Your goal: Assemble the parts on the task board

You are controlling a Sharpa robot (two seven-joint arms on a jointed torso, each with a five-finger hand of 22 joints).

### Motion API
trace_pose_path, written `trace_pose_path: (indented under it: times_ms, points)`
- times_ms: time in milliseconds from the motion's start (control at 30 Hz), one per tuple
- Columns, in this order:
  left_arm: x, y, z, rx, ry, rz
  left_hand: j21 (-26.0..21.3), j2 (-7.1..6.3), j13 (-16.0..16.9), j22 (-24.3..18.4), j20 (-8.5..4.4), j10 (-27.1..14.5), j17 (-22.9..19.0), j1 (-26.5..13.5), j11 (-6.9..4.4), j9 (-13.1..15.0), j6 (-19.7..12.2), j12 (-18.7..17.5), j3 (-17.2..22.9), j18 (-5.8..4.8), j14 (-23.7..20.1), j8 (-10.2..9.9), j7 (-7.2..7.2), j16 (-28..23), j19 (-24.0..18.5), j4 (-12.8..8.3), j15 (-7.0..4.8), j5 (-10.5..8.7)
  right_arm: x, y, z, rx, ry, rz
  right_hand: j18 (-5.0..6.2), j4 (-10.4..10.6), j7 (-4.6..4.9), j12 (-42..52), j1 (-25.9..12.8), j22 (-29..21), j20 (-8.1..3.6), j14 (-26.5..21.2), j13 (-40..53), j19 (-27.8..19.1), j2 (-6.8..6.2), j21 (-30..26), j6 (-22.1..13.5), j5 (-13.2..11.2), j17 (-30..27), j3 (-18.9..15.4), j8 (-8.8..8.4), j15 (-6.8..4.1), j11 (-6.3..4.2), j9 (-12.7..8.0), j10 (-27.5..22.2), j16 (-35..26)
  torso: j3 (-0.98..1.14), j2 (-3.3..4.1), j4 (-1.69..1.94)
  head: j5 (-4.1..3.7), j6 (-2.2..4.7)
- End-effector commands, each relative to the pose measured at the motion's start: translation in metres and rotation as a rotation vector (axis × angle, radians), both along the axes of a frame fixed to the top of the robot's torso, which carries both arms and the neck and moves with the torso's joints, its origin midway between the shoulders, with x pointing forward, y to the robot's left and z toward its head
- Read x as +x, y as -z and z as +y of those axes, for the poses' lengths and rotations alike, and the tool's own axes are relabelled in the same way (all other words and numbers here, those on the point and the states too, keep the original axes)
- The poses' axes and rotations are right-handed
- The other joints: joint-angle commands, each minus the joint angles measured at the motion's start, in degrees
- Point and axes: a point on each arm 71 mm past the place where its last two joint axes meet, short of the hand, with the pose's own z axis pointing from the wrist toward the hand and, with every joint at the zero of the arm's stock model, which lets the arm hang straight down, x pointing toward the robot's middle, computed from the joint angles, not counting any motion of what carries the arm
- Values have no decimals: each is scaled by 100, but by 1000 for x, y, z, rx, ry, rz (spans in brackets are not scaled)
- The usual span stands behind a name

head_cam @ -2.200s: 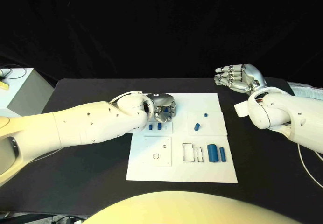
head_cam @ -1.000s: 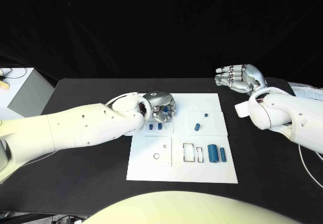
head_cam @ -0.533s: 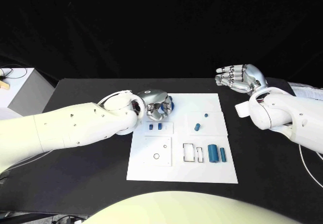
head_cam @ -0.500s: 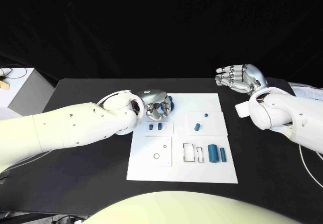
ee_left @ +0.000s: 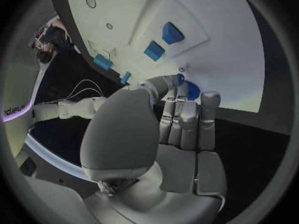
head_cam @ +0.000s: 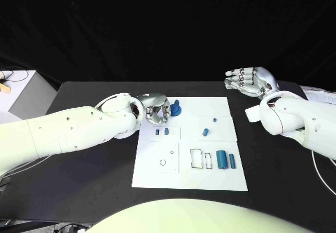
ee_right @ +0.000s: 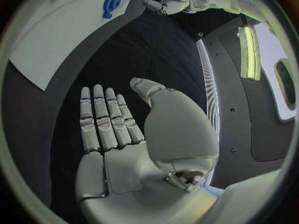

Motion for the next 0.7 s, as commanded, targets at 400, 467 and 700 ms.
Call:
trace_pose_path:
  times_ms: [400, 467, 700]
  points:
    - [0, 3, 7, 14, -12, 49, 32, 9, 209, 12, 5, 133, -9, -47, -98, 8, 36, 14, 46, -90, 16, -32, 20, 8, 36, -8, -5, 32, 0, 0, 0, 3, -14, -6, 70, -10, 284, -24, 14, -5, -9, 36, -1, -40, 47, -2, 55, -36, -6, -10, -11, 21, 17, -4, 31, -3, 3, 0, -7, 0, 0]
    - [0, 3, 7, 16, -13, 52, 32, 9, 209, 12, 5, 133, -9, -47, -98, 8, 36, 14, 46, -90, 16, -32, 20, 8, 36, -8, -5, 32, 0, 0, 0, 3, -13, -6, 70, -10, 284, -24, 14, -5, -9, 36, -1, -40, 47, -2, 55, -36, -6, -10, -11, 21, 17, -4, 31, -3, 3, 1, -7, 1, 0]
    - [-1, 4, 9, 20, -18, 63, 44, 7, 214, 34, 6, 136, 12, -65, -96, 11, 43, 11, 53, -95, 24, -38, 22, 10, 50, -4, -2, 29, 0, 0, 0, 3, -12, -6, 70, -16, 284, -27, 14, -28, -8, 41, -2, -40, 45, 0, 64, -33, -23, -12, -18, 21, 17, -13, 35, -4, 6, 3, -5, -9, 0]
